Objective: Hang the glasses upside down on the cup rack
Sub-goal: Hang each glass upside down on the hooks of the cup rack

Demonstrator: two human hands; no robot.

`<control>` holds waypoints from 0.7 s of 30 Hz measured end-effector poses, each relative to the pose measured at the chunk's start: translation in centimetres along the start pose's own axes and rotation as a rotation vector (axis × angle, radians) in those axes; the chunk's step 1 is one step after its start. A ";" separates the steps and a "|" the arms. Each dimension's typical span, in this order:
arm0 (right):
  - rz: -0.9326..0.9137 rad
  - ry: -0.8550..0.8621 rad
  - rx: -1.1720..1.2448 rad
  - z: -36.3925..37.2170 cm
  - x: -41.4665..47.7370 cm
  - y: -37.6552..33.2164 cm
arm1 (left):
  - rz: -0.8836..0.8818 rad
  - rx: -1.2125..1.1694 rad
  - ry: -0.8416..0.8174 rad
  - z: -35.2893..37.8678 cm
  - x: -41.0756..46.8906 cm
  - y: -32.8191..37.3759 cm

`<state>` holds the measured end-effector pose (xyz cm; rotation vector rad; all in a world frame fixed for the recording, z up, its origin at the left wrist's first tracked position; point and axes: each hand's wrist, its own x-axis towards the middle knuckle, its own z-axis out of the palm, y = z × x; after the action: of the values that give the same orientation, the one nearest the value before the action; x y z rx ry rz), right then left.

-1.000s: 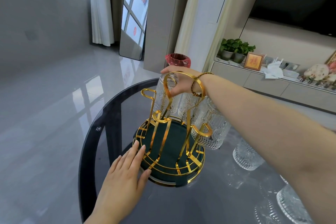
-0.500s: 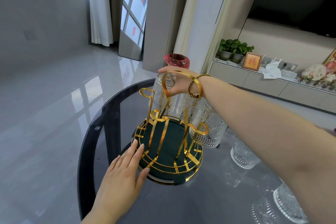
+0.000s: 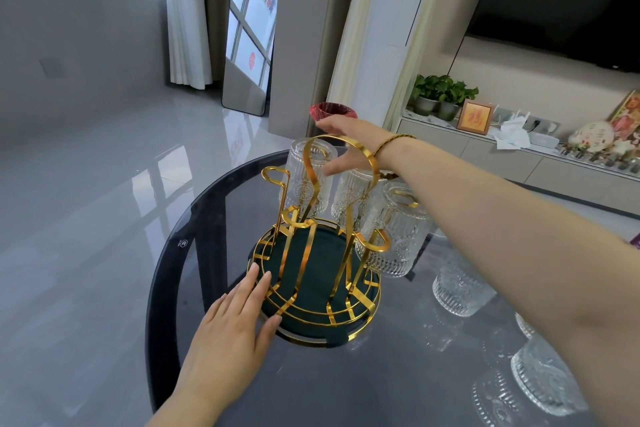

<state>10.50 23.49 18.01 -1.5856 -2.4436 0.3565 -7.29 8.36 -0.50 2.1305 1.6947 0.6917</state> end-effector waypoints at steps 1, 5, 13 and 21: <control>0.011 0.025 -0.003 -0.4 -0.5 0.2 | 0.003 0.000 0.003 0.0 -0.1 0.0; 0.043 0.165 0.019 -2.1 -4.3 0.9 | 0.007 0.018 -0.006 0.0 -0.3 0.1; 0.159 0.369 0.133 -3.1 -17.5 2.6 | 0.000 0.168 -0.043 -0.9 -1.1 1.2; 0.368 0.886 0.270 2.9 -30.5 4.9 | 0.263 0.235 0.014 -0.5 -5.2 8.3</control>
<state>26.13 -2.77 12.52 -1.5937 -1.3918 0.0079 -1.75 1.30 3.47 2.5495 1.5855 0.6015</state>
